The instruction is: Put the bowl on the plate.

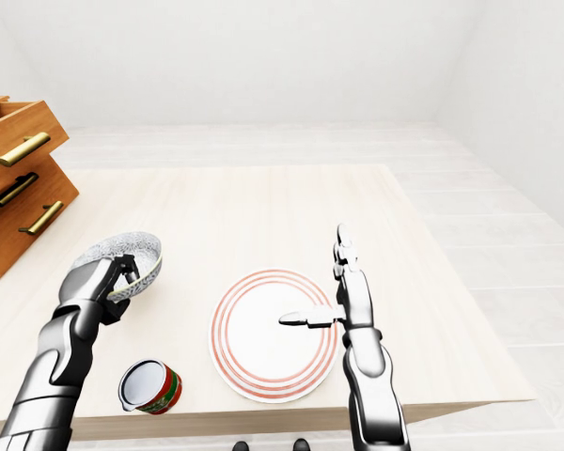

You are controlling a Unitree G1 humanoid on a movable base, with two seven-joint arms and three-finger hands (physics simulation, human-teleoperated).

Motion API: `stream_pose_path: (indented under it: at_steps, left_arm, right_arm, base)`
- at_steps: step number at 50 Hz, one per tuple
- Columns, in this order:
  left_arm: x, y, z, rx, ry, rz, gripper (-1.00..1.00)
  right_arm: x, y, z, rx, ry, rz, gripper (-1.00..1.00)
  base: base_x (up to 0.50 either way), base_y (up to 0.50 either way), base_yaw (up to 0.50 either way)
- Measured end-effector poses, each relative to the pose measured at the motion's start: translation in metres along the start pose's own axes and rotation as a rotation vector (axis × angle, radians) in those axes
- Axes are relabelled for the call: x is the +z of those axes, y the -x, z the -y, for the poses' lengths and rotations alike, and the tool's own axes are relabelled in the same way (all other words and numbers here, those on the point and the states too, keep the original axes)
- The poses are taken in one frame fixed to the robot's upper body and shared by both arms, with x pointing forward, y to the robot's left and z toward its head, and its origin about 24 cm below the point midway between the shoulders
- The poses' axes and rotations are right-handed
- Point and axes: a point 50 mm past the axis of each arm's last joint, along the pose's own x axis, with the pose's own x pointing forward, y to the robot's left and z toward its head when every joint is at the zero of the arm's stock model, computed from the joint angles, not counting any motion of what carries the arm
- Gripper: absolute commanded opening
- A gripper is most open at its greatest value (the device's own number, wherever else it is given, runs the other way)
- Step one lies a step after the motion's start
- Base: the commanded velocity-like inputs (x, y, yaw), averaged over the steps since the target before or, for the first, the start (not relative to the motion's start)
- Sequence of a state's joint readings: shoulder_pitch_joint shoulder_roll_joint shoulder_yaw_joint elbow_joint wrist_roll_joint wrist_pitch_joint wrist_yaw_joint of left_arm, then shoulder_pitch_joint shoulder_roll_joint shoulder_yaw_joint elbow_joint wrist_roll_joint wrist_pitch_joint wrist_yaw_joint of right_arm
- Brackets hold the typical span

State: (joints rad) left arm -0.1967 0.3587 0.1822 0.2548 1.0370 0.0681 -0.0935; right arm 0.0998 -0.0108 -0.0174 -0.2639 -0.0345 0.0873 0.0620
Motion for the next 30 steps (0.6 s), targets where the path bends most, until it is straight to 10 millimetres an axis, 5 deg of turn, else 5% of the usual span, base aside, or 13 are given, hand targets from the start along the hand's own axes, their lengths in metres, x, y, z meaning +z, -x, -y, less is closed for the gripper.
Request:
stream_pose_path:
  at_steps: [30]
  left_arm:
    - [0.048, 0.003, -0.041, 0.078, 0.015, 0.146, -1.00]
  right_arm:
    - [0.009, 0.005, 0.003, -0.013, 0.005, 0.035, 1.00]
  base:
    - [0.00, 0.00, 0.00]
